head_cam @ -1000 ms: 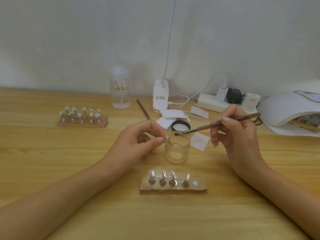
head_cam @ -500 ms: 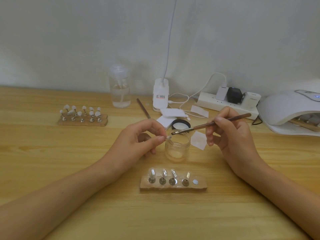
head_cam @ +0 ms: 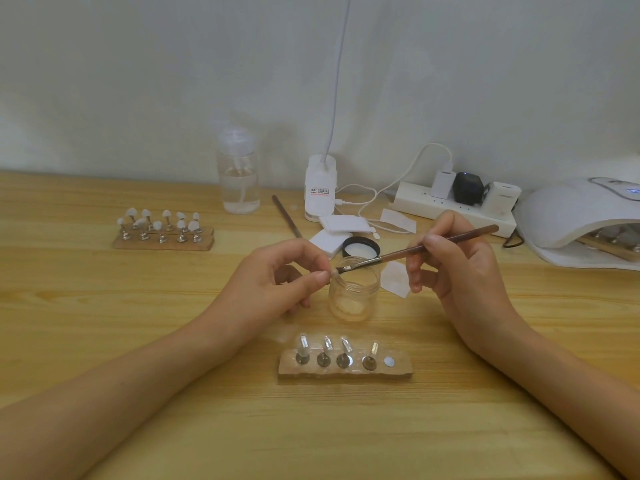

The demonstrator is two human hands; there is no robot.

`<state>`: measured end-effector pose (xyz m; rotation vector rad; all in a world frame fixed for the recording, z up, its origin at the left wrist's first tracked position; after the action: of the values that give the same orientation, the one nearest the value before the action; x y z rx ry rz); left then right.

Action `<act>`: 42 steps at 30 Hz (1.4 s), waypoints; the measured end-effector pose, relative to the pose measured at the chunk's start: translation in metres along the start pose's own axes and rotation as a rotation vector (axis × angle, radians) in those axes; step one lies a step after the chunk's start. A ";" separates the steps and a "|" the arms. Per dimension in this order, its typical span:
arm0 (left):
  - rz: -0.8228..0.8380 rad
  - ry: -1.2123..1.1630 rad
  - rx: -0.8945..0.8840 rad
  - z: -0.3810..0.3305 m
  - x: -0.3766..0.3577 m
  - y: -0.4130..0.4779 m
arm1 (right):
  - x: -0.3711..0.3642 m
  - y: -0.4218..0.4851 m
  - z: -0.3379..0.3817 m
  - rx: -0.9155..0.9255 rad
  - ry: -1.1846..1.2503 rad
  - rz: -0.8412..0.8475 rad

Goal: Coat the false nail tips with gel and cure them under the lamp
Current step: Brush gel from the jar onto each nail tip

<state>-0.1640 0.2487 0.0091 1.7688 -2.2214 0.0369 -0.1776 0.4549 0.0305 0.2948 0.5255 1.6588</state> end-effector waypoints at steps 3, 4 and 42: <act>-0.004 0.011 0.008 0.000 0.000 0.000 | 0.005 0.001 0.000 -0.004 -0.007 -0.044; -0.005 0.014 0.013 0.000 -0.001 0.000 | 0.005 0.001 0.000 0.002 0.012 -0.038; -0.010 0.021 0.054 0.006 0.000 0.003 | 0.021 0.010 0.023 0.149 -0.024 0.052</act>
<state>-0.1679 0.2481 0.0036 1.7984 -2.2169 0.1142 -0.1786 0.4785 0.0537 0.4401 0.6293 1.6669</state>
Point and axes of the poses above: each hand's wrist, its own y-axis towards the middle knuckle, its own x-axis out of the back of the hand, z = x × y, the point moved 8 cm from there along y, towards the middle knuckle, and after that the axes turned 6 degrees about x, right-handed, at the moved point
